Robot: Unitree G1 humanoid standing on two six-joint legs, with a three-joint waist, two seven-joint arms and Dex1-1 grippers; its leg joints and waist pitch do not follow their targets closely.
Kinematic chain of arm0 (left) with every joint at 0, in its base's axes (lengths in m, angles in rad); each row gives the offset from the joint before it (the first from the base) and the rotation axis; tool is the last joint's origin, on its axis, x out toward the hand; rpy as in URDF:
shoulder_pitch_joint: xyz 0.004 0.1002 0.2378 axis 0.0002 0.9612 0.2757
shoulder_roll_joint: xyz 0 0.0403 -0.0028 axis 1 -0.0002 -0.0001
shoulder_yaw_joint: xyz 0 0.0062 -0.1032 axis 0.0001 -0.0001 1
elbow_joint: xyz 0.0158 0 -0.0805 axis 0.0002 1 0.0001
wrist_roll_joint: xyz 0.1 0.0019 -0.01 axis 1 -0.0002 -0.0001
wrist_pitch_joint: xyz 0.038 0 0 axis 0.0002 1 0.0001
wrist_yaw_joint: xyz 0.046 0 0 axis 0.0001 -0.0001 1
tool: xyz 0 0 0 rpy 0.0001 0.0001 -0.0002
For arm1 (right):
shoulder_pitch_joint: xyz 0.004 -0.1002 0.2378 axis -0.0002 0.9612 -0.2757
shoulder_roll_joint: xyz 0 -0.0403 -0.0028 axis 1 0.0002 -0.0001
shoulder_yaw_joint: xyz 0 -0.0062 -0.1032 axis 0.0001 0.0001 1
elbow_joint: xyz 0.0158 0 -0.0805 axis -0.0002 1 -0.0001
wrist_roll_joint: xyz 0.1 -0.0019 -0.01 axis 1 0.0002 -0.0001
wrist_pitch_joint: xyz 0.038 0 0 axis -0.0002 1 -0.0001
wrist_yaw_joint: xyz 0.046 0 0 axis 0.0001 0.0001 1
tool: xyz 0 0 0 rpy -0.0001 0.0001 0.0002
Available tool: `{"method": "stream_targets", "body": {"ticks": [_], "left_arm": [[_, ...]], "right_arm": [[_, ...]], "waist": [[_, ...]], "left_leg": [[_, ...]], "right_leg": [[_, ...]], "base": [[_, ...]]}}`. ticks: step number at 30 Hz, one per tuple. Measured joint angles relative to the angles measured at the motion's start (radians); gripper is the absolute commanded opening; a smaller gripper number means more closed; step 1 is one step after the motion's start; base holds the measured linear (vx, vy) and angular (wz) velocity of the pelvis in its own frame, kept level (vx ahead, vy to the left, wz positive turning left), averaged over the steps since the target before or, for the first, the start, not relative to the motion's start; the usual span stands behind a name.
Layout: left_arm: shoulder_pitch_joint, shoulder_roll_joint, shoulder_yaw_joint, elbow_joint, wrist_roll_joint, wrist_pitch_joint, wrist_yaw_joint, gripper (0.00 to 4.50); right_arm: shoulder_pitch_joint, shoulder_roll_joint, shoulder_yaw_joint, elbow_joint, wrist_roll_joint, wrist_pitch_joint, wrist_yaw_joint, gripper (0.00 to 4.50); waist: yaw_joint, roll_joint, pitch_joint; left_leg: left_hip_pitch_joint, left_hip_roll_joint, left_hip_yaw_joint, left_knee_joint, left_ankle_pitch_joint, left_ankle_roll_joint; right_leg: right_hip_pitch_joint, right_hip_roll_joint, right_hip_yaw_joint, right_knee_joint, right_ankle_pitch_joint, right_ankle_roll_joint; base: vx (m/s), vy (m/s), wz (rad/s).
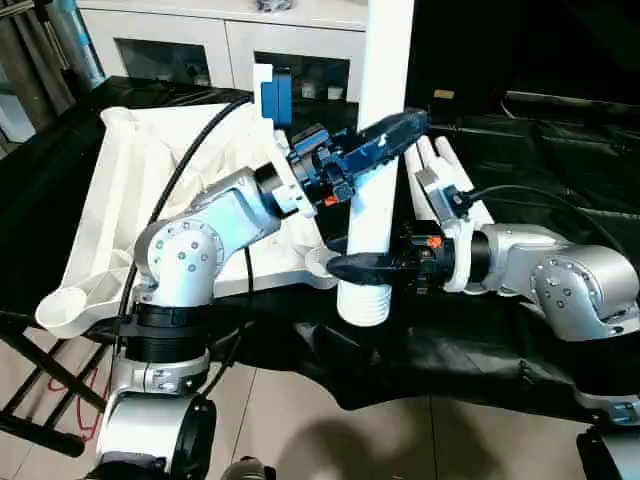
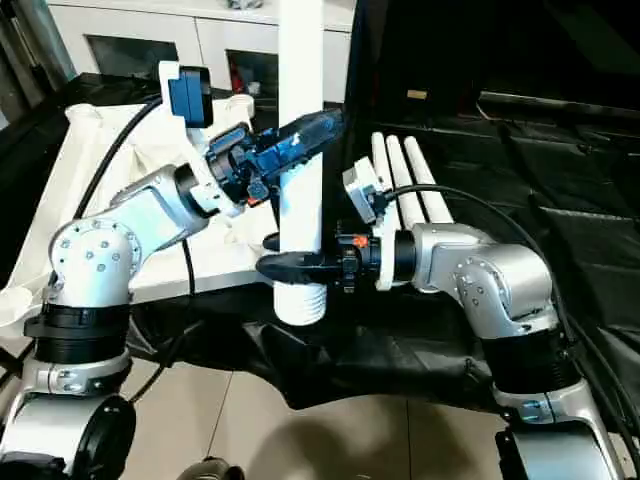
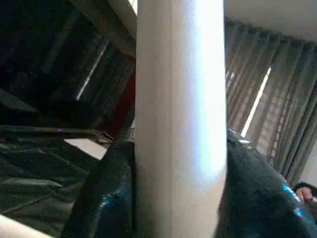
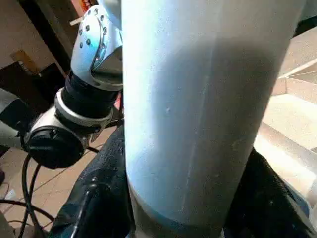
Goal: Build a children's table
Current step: Pick table leg
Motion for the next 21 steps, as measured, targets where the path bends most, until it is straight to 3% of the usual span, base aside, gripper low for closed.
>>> {"method": "stream_targets", "body": {"ticks": [4, 10, 15, 18, 21], "left_arm": [[0.004, -0.009, 0.012, -0.008, -0.002, -0.013, 0.005, 2.94], [0.035, -0.047, 0.052, -0.060, -0.017, -0.065, 0.045, 2.96], [0.071, -0.121, 0.126, -0.108, -0.043, -0.160, 0.139, 2.96], [0.101, -0.105, 0.130, -0.127, 0.001, -0.188, 0.178, 2.96], [0.143, -0.063, 0.104, -0.156, 0.104, -0.222, 0.215, 2.96]], "right_arm": [[0.015, 0.016, -0.005, -0.013, -0.001, -0.002, -0.024, 1.91], [0.028, 0.079, -0.048, -0.022, 0.011, -0.040, -0.089, 1.91], [0.066, 0.133, -0.162, -0.023, 0.048, -0.062, -0.202, 1.91], [0.081, 0.152, -0.195, -0.028, 0.050, -0.083, -0.248, 1.91], [0.091, 0.159, -0.214, -0.061, 0.033, -0.102, -0.313, 1.91]], "waist": [[0.000, 0.000, 0.000], [-0.002, 0.000, 0.000], [0.006, 0.000, 0.000], [0.005, 0.001, -0.001], [0.000, 0.001, -0.001]], "left_leg": [[0.000, 0.000, 0.000, 0.000, 0.000, 0.000], [0.000, 0.000, 0.000, 0.000, 0.000, 0.000], [0.000, 0.000, 0.000, 0.000, 0.000, 0.000], [0.001, 0.000, 0.000, 0.000, 0.000, 0.000], [0.001, 0.000, 0.000, 0.000, 0.000, 0.000]], "right_leg": [[0.000, 0.000, 0.000, 0.000, 0.000, 0.000], [0.000, 0.000, 0.000, 0.000, 0.000, 0.000], [0.001, 0.000, 0.000, 0.000, 0.000, 0.000], [0.001, 0.000, 0.000, 0.000, 0.000, 0.000], [0.001, 0.000, 0.000, 0.000, 0.000, 0.001]], "base": [[0.000, 0.000, 0.00], [0.000, 0.000, 0.00], [0.000, 0.000, 0.00], [0.000, 0.000, 0.00], [0.000, 0.000, 0.00]]}}
